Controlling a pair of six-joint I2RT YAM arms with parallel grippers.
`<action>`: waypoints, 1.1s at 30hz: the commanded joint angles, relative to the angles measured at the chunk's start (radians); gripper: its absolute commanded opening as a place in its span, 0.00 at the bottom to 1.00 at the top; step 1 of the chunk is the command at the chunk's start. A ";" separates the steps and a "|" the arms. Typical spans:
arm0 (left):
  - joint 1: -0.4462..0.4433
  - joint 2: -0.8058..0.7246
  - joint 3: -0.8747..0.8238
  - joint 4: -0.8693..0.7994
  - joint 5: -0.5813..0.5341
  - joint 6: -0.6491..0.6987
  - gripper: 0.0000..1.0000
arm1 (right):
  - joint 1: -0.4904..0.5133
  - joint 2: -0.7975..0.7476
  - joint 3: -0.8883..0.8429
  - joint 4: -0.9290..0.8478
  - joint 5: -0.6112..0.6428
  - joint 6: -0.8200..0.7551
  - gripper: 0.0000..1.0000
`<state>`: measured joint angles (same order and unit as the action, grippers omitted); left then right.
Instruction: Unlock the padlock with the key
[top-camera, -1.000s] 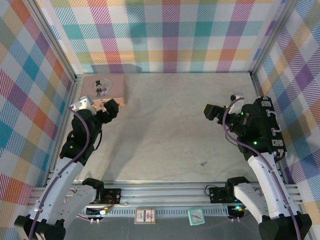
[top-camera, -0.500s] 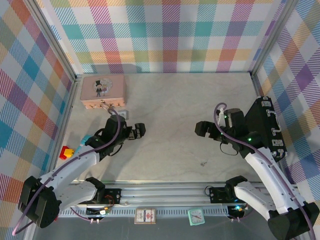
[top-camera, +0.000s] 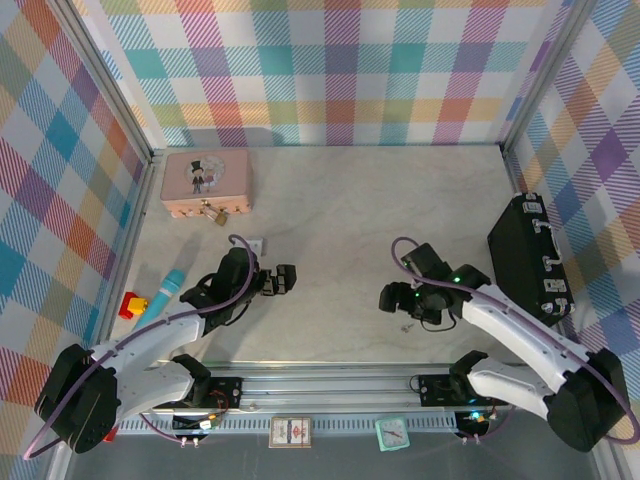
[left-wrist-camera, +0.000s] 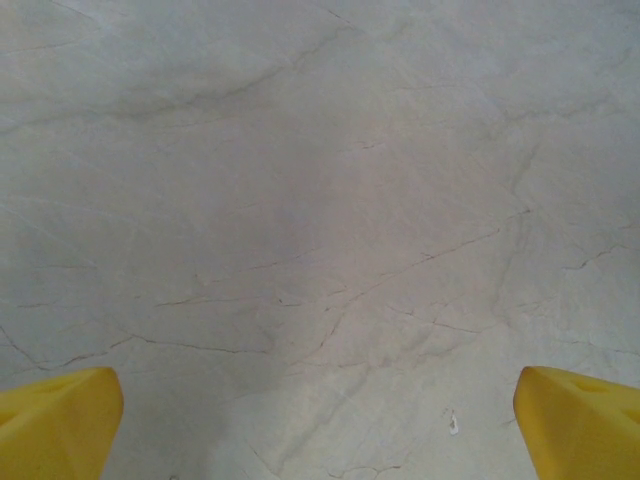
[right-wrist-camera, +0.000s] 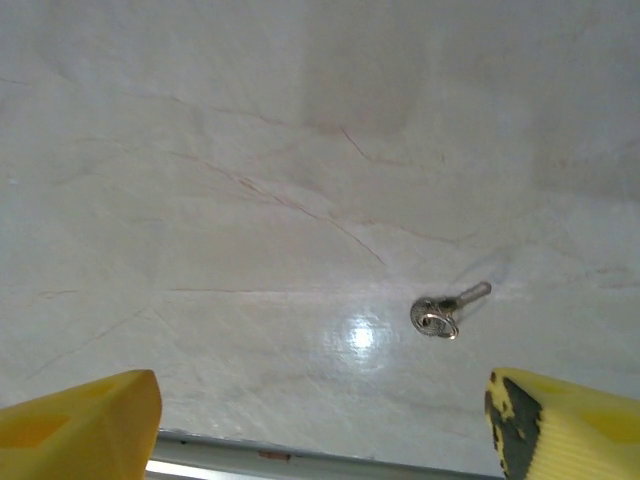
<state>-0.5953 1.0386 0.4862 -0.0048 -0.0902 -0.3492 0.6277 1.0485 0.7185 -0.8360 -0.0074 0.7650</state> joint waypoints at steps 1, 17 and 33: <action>-0.008 -0.032 -0.025 0.076 -0.014 0.011 1.00 | 0.036 0.058 -0.017 -0.015 0.000 0.060 0.79; -0.008 -0.050 -0.039 0.085 -0.023 -0.003 1.00 | 0.072 0.270 0.001 -0.037 0.062 0.054 0.52; -0.008 -0.048 -0.039 0.081 -0.025 -0.004 1.00 | 0.074 0.346 -0.006 -0.027 0.121 0.039 0.32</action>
<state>-0.5991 0.9974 0.4603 0.0566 -0.0986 -0.3508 0.6952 1.3804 0.7113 -0.8501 0.0982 0.8013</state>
